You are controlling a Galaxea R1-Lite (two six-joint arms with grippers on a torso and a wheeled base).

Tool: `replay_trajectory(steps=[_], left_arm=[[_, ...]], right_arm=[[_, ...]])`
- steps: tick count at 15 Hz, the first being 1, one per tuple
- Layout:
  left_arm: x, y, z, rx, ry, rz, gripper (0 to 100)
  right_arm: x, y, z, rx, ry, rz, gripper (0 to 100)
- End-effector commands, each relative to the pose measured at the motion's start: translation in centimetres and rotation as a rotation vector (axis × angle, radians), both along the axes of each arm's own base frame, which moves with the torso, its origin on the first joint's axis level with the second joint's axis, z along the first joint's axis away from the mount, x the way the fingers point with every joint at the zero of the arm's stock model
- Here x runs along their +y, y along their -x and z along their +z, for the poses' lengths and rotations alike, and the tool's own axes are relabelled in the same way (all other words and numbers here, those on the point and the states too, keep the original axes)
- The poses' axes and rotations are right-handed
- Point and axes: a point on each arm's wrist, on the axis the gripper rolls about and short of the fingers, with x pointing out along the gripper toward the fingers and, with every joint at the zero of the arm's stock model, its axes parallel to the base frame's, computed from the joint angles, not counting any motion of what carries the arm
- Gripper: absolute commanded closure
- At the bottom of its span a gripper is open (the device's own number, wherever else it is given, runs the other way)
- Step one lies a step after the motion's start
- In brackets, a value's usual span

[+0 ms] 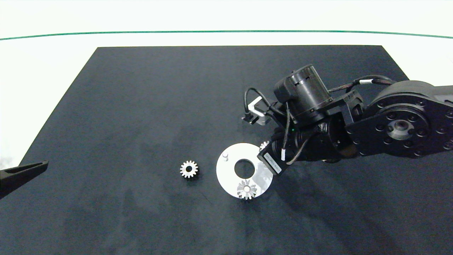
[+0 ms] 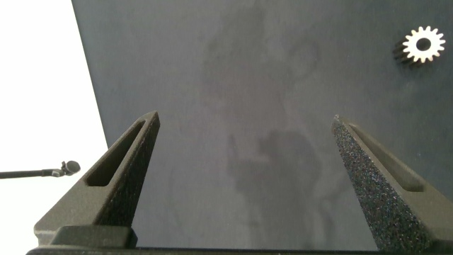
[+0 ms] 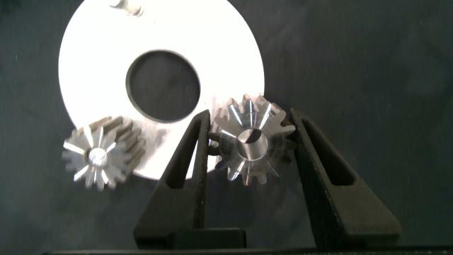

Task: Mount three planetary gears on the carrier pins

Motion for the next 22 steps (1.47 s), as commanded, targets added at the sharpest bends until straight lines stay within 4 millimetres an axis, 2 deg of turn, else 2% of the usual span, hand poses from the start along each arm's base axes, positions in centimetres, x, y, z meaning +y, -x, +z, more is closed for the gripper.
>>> replay_trajectory(steps=[1, 22], left_arm=[[0.0, -0.04, -0.03, 0.004, -0.003, -0.002, 0], [0.01, -0.04, -0.03, 0.004, -0.006, -0.001, 0]], right_arm=[[0.43, -0.45, -0.45, -0.002, 0.002, 0.001, 99], [0.72, -0.85, -1.12, 0.009, 0.005, -0.003, 99]])
